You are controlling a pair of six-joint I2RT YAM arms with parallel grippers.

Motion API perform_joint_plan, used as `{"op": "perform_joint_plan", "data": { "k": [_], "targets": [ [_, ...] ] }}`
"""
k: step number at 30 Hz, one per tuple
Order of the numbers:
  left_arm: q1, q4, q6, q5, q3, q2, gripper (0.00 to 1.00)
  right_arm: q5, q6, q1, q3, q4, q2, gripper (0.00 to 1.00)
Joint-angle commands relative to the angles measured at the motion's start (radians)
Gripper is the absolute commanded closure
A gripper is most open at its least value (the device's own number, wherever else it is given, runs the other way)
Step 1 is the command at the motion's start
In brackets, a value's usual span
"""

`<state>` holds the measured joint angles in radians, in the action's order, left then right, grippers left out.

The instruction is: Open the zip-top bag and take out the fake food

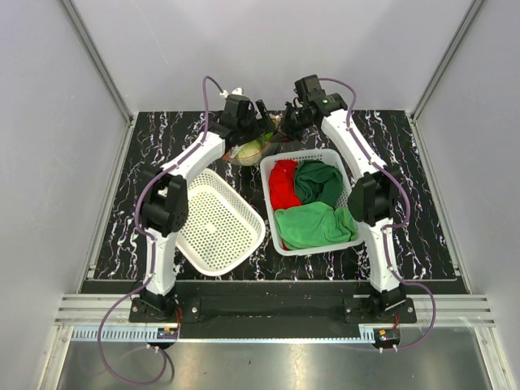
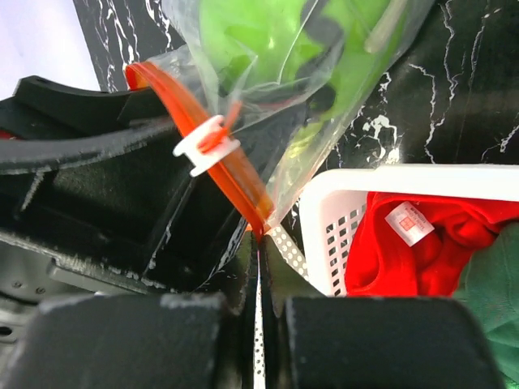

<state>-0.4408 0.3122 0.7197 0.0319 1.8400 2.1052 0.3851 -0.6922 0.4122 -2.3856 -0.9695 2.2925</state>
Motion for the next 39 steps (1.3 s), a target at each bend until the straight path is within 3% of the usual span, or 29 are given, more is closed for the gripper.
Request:
{"op": "perform_joint_plan", "data": {
  "k": [1, 3, 9, 10, 13, 14, 21, 27, 32, 39],
  "targets": [
    [0.005, -0.111, 0.047, -0.066, 0.016, 0.049, 0.02, 0.057, -0.036, 0.007, -0.041, 0.017, -0.036, 1.0],
    [0.008, -0.177, 0.067, -0.058, -0.022, 0.047, 0.03, 0.058, -0.04, 0.007, -0.046, 0.017, -0.031, 1.0],
    [0.016, -0.419, 0.08, -0.041, -0.13, 0.035, 0.23, 0.043, -0.036, 0.005, -0.006, 0.012, -0.045, 1.0],
    [0.017, -0.433, 0.078, -0.041, -0.131, 0.035, 0.34, 0.032, -0.027, 0.005, -0.007, 0.009, -0.045, 1.0],
    [0.024, -0.43, 0.072, -0.009, -0.13, 0.029, 0.51, 0.008, -0.009, -0.004, -0.006, 0.008, -0.035, 1.0],
    [0.024, -0.412, 0.055, -0.003, -0.124, 0.023, 0.61, 0.005, -0.004, -0.012, -0.007, 0.003, -0.03, 1.0],
    [0.028, -0.217, -0.086, 0.026, -0.126, -0.089, 1.0, -0.06, 0.054, -0.032, -0.009, 0.002, -0.021, 1.0],
    [0.042, -0.041, -0.065, 0.124, -0.113, -0.183, 1.0, -0.104, 0.115, -0.032, 0.003, 0.006, -0.025, 1.0],
    [0.079, 0.071, 0.03, 0.32, -0.061, -0.198, 1.0, -0.152, 0.163, -0.032, 0.039, 0.02, -0.057, 1.0],
    [0.076, 0.097, 0.063, 0.536, -0.123, -0.29, 1.0, -0.143, 0.183, -0.032, 0.014, 0.034, -0.047, 1.0]
  ]
}}
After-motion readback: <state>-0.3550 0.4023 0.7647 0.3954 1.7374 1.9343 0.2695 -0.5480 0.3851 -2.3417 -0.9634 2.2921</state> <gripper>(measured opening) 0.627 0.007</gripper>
